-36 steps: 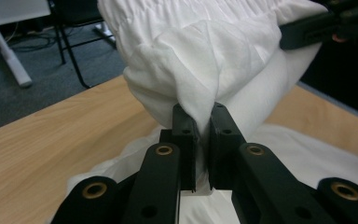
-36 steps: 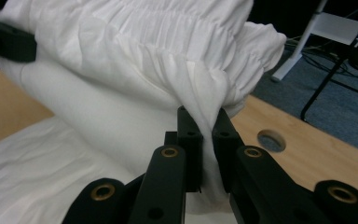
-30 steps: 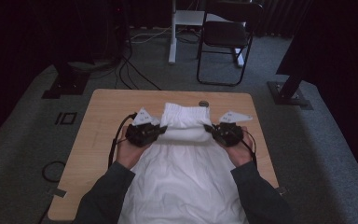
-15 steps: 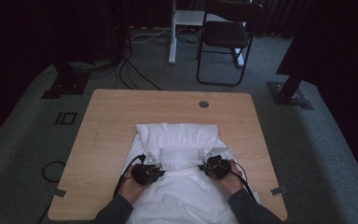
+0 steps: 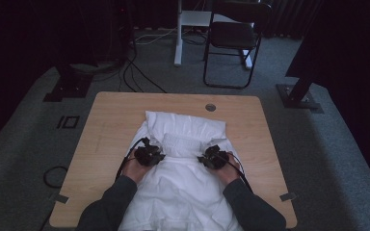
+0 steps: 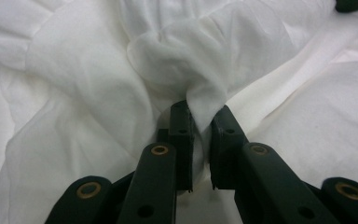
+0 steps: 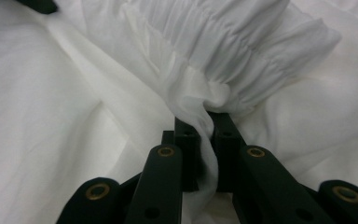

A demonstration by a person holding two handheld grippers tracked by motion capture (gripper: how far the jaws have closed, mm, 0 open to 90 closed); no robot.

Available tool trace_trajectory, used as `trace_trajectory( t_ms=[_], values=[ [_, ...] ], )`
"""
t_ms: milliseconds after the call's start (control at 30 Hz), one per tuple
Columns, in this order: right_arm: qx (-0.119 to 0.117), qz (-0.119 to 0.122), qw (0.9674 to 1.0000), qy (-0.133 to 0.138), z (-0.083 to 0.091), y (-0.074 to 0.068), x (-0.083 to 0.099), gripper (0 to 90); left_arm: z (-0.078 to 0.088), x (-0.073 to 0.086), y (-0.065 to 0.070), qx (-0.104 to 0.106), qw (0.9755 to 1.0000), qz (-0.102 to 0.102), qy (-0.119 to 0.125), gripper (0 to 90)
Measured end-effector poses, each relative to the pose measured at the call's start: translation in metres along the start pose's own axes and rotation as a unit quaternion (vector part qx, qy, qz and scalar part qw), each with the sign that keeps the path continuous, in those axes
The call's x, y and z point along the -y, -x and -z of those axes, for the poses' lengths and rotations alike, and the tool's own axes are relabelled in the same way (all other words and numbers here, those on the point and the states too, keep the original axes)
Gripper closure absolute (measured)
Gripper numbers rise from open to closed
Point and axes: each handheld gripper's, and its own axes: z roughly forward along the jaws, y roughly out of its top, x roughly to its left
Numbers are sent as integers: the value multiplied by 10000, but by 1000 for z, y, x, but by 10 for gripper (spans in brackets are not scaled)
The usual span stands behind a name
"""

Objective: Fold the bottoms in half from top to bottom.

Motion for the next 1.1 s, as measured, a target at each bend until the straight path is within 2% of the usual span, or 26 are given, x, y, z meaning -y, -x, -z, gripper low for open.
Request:
trace_trajectory(
  t_ms=[67, 100, 167, 233, 333, 467, 533, 600, 700, 800, 867, 933, 967, 1000, 1100],
  values=[
    [130, -23, 9999, 5, -6, 12, -8, 834, -5, -7, 1, -103, 9999, -129, -7, 820],
    [171, -117, 9998, 2, -10, 21, -14, 833, -7, -9, 1, -136, 9998, -159, -6, 820],
    [206, -300, 9993, -22, -15, 32, -23, 832, -13, -16, -4, -218, 9996, -159, 7, 820],
    [338, -270, 9990, -58, -20, 34, -30, 831, -18, -21, -12, -309, 9995, -113, 33, 820],
    [403, -189, 9990, -84, -26, 36, -38, 827, -24, -28, -27, -391, 9992, 51, 75, 819],
    [443, -405, 9982, -27, -35, 46, -48, 826, -32, -38, -39, -572, 9979, 280, 102, 818],
    [481, -476, 9977, -3, -38, 48, -51, 830, -35, -43, -43, -559, 9974, 438, 94, 820],
    [445, -477, 9979, -7, -38, 51, -54, 838, -33, -44, -44, -497, 9977, 452, 90, 827],
    [397, -481, 9980, 99, -28, 52, -56, 845, -20, -46, -42, -399, 9981, 390, 261, 836],
    [450, -275, 9979, 374, -7, 49, -63, 847, -1, -51, -39, -357, 9970, 390, 558, 838],
    [481, -167, 9968, 609, 10, 46, -69, 849, 18, -55, -36, -318, 9951, 370, 859, 839],
    [547, -29, 9943, 910, 28, 42, -75, 849, 34, -59, -33, -268, 9933, 347, 1070, 839],
    [541, -20, 9933, 1017, 35, 40, -76, 849, 46, -61, -29, -236, 9913, 330, 1249, 839],
    [560, 5, 9912, 1199, 47, 37, -77, 850, 56, -62, -25, -212, 9900, 275, 1371, 839],
    [529, 68, 9871, 1509, 69, 28, -75, 850, 80, -59, -11, -166, 9871, 75, 1588, 840]
  ],
)
